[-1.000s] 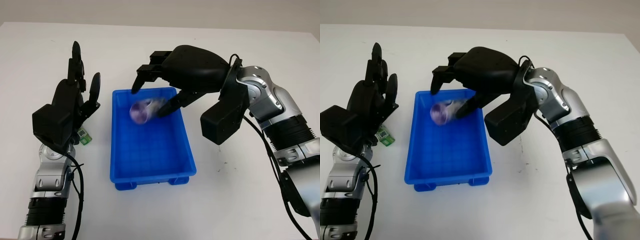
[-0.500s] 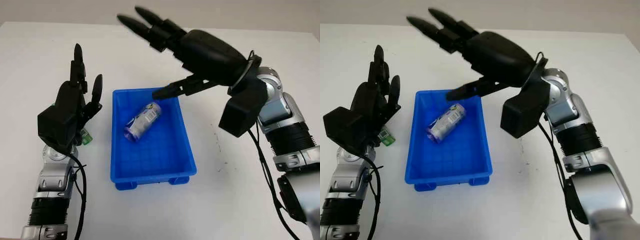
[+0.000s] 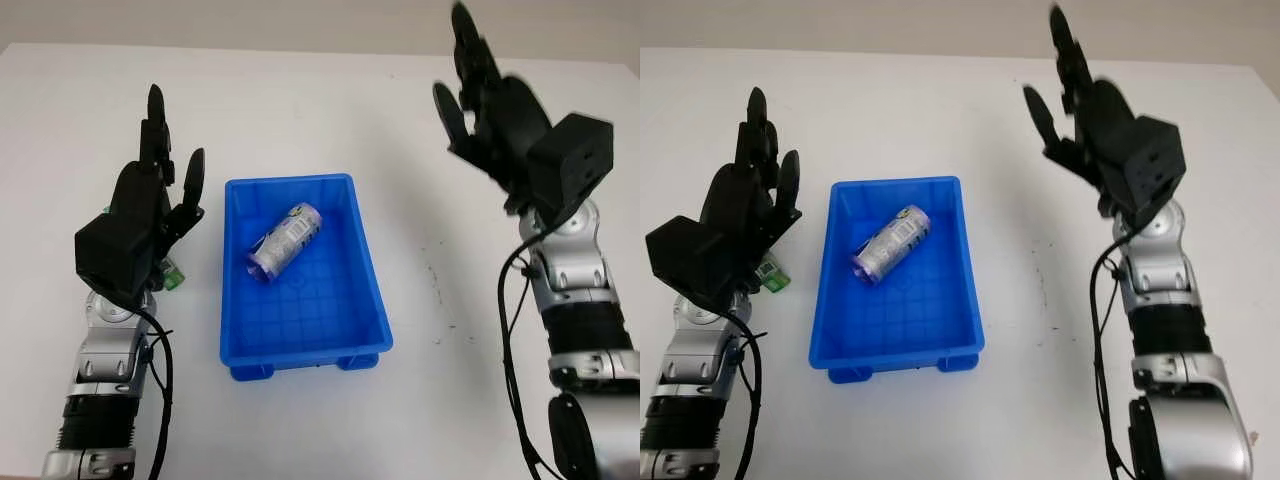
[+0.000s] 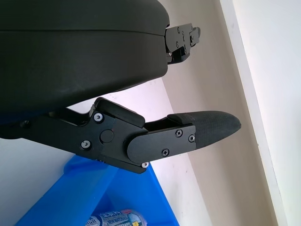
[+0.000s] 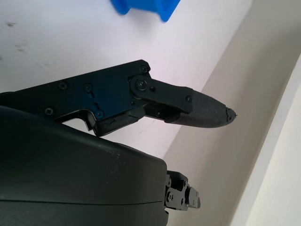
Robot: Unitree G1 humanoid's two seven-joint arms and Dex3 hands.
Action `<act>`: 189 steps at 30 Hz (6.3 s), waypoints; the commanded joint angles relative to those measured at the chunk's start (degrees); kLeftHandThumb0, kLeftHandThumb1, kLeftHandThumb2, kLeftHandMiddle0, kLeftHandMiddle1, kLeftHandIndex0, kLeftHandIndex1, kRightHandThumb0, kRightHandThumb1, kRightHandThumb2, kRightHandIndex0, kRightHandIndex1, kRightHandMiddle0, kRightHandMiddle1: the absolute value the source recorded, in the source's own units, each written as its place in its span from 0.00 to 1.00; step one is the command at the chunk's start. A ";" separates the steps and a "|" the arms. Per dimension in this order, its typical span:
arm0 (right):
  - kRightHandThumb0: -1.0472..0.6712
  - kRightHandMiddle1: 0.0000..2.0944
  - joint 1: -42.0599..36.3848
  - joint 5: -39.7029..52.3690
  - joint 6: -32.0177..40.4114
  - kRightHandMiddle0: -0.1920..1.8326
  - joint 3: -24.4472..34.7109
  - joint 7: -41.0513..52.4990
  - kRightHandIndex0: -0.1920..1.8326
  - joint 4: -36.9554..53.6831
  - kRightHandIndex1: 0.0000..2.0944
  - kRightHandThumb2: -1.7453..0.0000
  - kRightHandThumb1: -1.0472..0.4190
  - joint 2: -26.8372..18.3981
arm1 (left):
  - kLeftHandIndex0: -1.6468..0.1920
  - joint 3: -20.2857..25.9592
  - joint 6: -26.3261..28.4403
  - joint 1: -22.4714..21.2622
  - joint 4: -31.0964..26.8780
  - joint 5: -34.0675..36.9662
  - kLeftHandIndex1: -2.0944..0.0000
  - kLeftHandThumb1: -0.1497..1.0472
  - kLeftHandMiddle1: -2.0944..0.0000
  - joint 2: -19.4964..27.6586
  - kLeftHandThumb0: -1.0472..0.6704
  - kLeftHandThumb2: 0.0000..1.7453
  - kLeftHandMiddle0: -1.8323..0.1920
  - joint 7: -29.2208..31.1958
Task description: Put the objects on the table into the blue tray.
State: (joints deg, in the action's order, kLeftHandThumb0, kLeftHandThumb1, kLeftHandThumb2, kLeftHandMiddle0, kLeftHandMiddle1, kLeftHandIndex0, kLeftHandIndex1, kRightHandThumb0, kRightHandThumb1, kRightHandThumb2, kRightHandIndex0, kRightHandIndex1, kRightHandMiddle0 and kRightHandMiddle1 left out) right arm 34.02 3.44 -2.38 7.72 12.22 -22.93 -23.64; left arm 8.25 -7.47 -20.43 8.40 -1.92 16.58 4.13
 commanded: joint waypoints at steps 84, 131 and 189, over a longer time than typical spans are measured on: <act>0.28 0.00 -3.24 2.75 7.27 0.00 3.39 -3.16 0.00 8.70 0.00 0.55 0.00 4.16 | 0.70 -31.87 -41.78 -20.53 33.55 -62.44 0.92 1.00 0.93 45.12 0.44 0.05 0.72 -18.68; 0.27 0.00 -3.28 3.90 6.09 0.00 2.87 -0.02 0.00 7.06 0.00 0.53 0.00 5.04 | 0.50 -16.25 -20.09 -22.88 3.16 -37.04 0.00 1.00 0.00 41.23 0.29 0.19 0.41 -16.95; 0.25 0.00 -5.11 4.41 7.01 0.00 2.45 -2.23 0.00 9.41 0.00 0.55 0.00 6.79 | 0.93 4.36 4.11 -18.45 5.92 8.06 0.99 1.00 0.99 11.38 0.18 0.31 0.94 13.56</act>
State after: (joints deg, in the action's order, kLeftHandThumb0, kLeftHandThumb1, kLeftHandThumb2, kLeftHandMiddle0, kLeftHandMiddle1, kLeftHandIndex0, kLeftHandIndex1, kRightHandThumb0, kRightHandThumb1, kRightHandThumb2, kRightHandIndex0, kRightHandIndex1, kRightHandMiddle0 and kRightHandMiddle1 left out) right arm 28.34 7.65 5.25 9.95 10.09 -13.83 -17.08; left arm 11.66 -3.81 -41.03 13.57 5.42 29.06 18.56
